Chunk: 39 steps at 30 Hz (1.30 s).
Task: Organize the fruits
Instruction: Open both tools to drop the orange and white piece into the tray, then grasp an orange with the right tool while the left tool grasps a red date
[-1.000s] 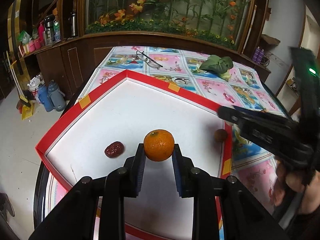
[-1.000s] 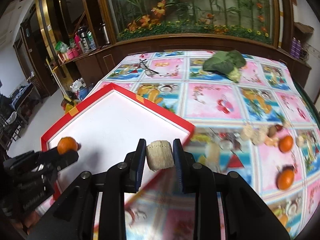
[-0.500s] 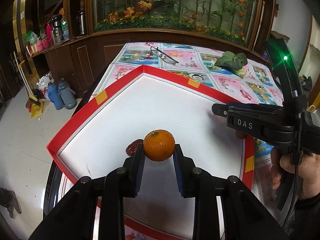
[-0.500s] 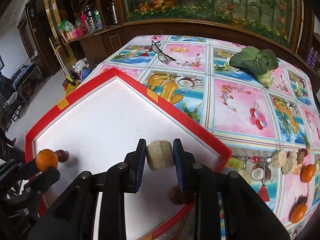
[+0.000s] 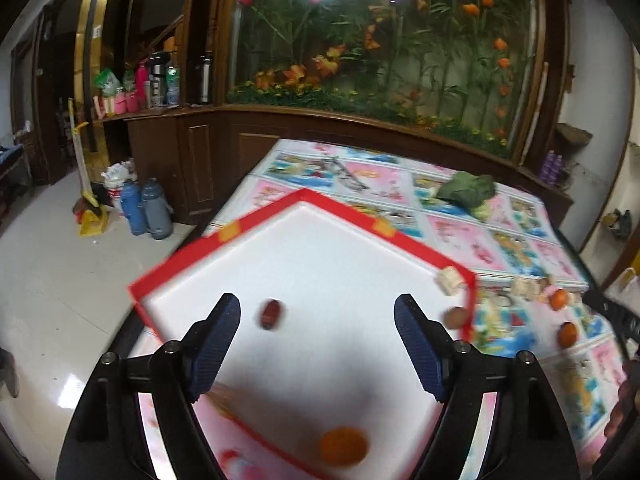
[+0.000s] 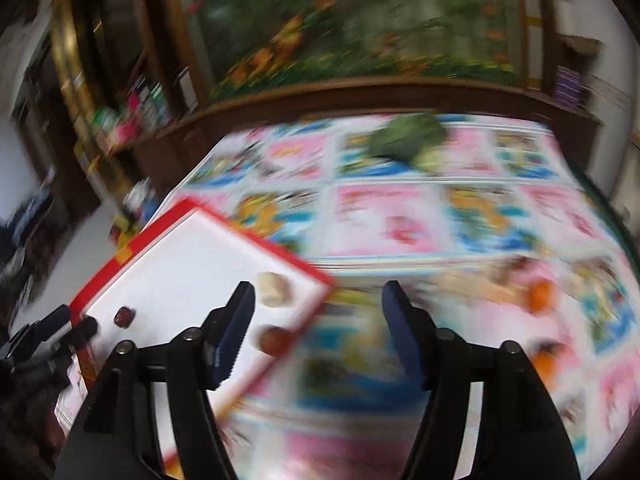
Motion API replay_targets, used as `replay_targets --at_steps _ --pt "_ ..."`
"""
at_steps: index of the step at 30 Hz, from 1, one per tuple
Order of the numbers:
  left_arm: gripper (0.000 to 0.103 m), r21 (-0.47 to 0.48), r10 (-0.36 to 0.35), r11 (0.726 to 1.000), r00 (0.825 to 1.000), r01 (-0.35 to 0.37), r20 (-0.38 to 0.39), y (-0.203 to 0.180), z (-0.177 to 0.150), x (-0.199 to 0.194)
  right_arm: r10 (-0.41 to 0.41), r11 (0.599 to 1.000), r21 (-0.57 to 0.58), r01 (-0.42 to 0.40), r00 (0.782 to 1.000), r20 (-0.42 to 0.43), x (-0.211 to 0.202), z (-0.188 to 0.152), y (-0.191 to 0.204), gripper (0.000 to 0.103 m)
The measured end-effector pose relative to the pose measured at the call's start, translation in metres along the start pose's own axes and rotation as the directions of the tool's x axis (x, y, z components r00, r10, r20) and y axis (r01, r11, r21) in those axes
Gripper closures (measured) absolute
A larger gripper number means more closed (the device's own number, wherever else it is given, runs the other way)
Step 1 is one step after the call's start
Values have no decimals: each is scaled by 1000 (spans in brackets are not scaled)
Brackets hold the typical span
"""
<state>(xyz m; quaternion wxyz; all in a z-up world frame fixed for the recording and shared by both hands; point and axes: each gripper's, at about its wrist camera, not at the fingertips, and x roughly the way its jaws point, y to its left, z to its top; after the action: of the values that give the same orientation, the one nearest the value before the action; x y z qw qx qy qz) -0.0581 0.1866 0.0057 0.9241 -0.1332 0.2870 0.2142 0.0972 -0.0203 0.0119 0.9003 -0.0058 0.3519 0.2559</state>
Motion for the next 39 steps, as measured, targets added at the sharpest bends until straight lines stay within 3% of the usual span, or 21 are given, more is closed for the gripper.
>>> replay_targets --at_steps 3,8,12,19,22,28,31,35,37,38,39 --pt "24 51 -65 997 998 65 -10 -33 -5 -1 -101 992 83 100 995 14 -34 -18 -55 30" --pt "24 171 -149 973 987 157 -61 -89 -19 2 -197 966 156 206 978 -71 -50 -49 -121 30" --pt "24 224 -179 954 978 198 -105 -119 -26 10 -181 967 159 198 977 -112 -42 -59 -132 35" --pt "24 254 -197 940 971 226 -133 -149 -23 26 -150 980 104 171 972 -178 13 -46 -114 46" --pt "24 270 -214 930 965 249 -152 -171 -20 42 -158 977 107 183 965 -210 33 -44 -114 64" --pt "24 297 -249 900 935 319 -251 -226 -31 72 -128 969 190 159 978 -165 16 -53 -137 67" --pt "27 339 -295 857 908 389 -298 -259 -46 72 -119 953 265 149 985 -124 -7 -62 -162 67" --pt "28 392 -317 815 895 427 -315 -296 -54 74 -130 918 370 143 990 -60 -30 -70 -195 67" --pt "33 408 -313 805 893 430 -322 -311 -57 79 -143 897 420 139 989 -22 -40 -73 -210 67" --pt "42 408 -311 804 890 433 -333 -315 -58 83 -146 887 441 135 989 -8 -42 -73 -215 67" --pt "60 409 -301 801 884 437 -357 -319 -61 89 -150 878 461 130 989 7 -45 -74 -220 67"
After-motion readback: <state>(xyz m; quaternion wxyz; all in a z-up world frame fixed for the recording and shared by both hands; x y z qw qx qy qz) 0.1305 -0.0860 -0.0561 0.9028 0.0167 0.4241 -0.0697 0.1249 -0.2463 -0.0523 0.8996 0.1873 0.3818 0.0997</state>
